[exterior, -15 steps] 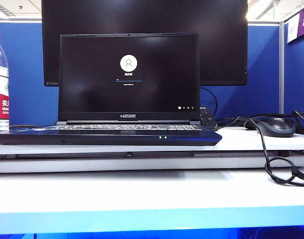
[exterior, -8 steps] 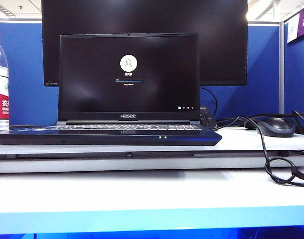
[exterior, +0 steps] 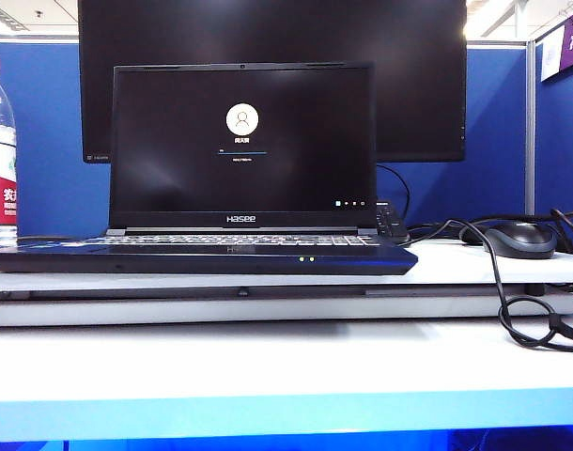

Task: Open the lid of the black laptop.

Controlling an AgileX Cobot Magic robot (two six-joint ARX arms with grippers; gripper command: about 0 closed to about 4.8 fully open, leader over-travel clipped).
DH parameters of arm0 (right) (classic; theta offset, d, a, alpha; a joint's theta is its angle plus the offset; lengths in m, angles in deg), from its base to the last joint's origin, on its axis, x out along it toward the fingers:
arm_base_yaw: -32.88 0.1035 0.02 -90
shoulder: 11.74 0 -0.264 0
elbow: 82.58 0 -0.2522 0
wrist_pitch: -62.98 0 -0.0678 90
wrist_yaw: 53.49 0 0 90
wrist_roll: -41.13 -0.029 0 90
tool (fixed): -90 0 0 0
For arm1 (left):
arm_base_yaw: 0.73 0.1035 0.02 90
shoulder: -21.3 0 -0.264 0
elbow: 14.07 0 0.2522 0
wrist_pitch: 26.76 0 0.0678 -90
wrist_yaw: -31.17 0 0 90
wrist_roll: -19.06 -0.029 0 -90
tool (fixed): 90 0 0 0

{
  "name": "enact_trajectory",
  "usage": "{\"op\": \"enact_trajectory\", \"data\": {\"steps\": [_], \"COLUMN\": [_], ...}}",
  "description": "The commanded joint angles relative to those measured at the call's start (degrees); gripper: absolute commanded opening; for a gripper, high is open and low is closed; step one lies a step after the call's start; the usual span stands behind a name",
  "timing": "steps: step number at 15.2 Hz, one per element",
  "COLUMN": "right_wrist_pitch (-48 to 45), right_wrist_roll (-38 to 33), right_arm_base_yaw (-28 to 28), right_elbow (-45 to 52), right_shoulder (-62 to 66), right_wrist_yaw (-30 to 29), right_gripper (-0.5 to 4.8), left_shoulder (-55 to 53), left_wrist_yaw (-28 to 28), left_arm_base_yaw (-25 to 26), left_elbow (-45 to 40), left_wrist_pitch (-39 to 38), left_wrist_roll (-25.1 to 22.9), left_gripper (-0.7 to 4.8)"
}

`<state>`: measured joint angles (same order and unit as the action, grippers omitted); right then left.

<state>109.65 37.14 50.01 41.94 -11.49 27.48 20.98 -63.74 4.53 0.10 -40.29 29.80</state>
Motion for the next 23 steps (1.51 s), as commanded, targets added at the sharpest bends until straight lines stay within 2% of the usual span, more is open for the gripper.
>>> {"op": "enact_trajectory", "data": {"steps": [1, 15, 16, 19, 23], "right_wrist_pitch": [-0.9, -0.8, -15.1, -33.6, -33.7], "right_wrist_roll": [0.1, 0.3, 1.7, 0.5, 1.9], "right_arm_base_yaw": [0.0, 0.0, -0.9, -8.3, -16.2], "right_elbow": [-0.2, -0.3, 13.1, 34.0, 39.1], "right_shoulder": [-0.1, -0.1, -0.1, 1.3, 1.0], "right_wrist_yaw": [0.0, 0.1, 2.9, 3.0, 3.0], "right_gripper": [-0.01, -0.01, -0.01, -0.01, -0.01], "left_shoulder": [0.1, 0.1, 0.1, 0.1, 0.1], "left_wrist_yaw": [0.2, -0.3, -0.3, -0.3, -0.3], "left_arm_base_yaw": [0.0, -0.1, -0.1, -0.1, -0.1], "left_elbow": [0.0, 0.0, 0.0, 0.0, 0.0], "left_wrist_pitch": [0.8, 0.7, 0.7, 0.7, 0.6], "left_wrist_roll": [-2.6, -2.6, -2.6, -2.6, -2.6], "left_gripper": [-0.03, -0.03, -0.03, -0.03, -0.03]}}
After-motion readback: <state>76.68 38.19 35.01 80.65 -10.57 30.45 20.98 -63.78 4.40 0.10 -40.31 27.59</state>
